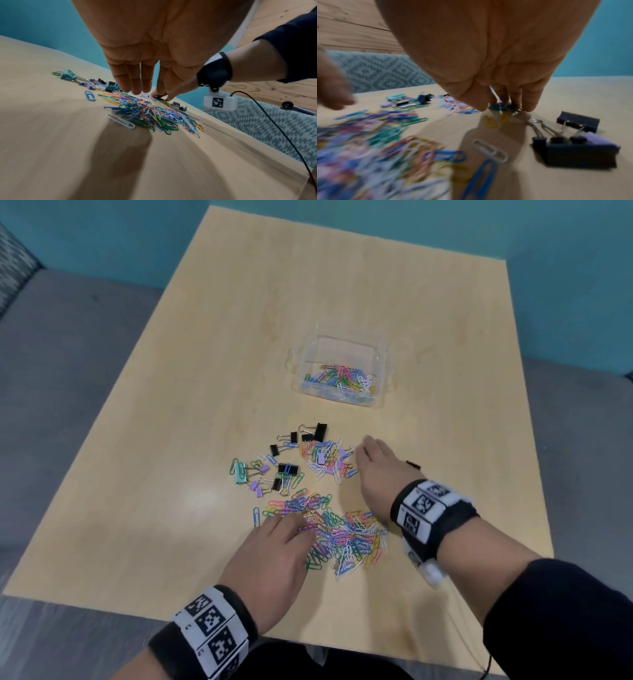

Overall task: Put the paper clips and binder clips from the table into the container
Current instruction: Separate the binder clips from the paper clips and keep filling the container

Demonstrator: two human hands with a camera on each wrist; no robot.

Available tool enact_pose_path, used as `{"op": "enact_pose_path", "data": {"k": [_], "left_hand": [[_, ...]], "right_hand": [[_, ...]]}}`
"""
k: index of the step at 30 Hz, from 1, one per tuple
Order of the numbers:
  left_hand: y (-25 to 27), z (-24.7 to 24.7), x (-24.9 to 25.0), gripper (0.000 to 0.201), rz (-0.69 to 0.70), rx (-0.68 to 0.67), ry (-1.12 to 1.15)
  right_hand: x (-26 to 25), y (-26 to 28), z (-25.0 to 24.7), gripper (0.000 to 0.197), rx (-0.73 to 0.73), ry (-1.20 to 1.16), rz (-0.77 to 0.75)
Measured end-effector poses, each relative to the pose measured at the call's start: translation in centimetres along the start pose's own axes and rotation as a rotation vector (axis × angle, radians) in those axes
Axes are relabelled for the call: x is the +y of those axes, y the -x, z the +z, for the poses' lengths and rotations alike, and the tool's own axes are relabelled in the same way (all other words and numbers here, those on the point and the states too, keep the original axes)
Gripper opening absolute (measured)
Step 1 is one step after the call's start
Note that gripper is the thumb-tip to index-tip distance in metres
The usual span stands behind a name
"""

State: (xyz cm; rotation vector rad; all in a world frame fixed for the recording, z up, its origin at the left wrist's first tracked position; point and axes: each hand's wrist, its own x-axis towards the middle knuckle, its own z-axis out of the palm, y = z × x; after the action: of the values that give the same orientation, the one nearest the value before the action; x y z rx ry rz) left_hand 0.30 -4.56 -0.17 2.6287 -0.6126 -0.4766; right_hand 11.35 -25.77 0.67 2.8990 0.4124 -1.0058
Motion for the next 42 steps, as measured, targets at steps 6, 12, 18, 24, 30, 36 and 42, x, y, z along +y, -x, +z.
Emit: {"op": "enact_pose_path", "data": {"k": [6, 12, 18, 24, 30, 36, 42], "left_hand": [[0.4, 0.3, -0.3, 0.038, 0.003, -0.035, -0.012], [0.2, 0.2, 0.3, 0.039, 0.014, -0.010, -0.002], [0.3, -0.1, 0.1, 0.037, 0.019, 0.009, 0.011], [0.3, 0.2, 0.1, 0.037, 0.006, -0.019, 0.001], [0.2, -0.2, 0.3, 0.036, 0.015, 0.007, 0.008], [0.3, 0.1, 0.5, 0.038, 0.031, -0.027, -0.003], [0.5, 0.2, 0.4, 0.038, 0.034, -0.017, -0.009]], "right_hand": [[-2.5, 3.0, 3.2, 0.052, 0.095, -0.041, -0.072], [-1.2, -0.2, 2.1, 0.069, 0.261, 0.039, 0.038], [-1.0, 1.2, 3.4, 0.047, 0.235, 0.116, 0.006], [0.2, 0.0, 1.8, 0.062, 0.291, -0.047, -0.066], [-1.3, 2.4, 3.1, 0.052, 0.243, 0.016, -0.124], [-1.2, 0.6, 2.4, 0.066, 0.223, 0.079, 0.022], [-2.0, 2.9, 3.9, 0.045, 0.222, 0.163, -0.016]]}}
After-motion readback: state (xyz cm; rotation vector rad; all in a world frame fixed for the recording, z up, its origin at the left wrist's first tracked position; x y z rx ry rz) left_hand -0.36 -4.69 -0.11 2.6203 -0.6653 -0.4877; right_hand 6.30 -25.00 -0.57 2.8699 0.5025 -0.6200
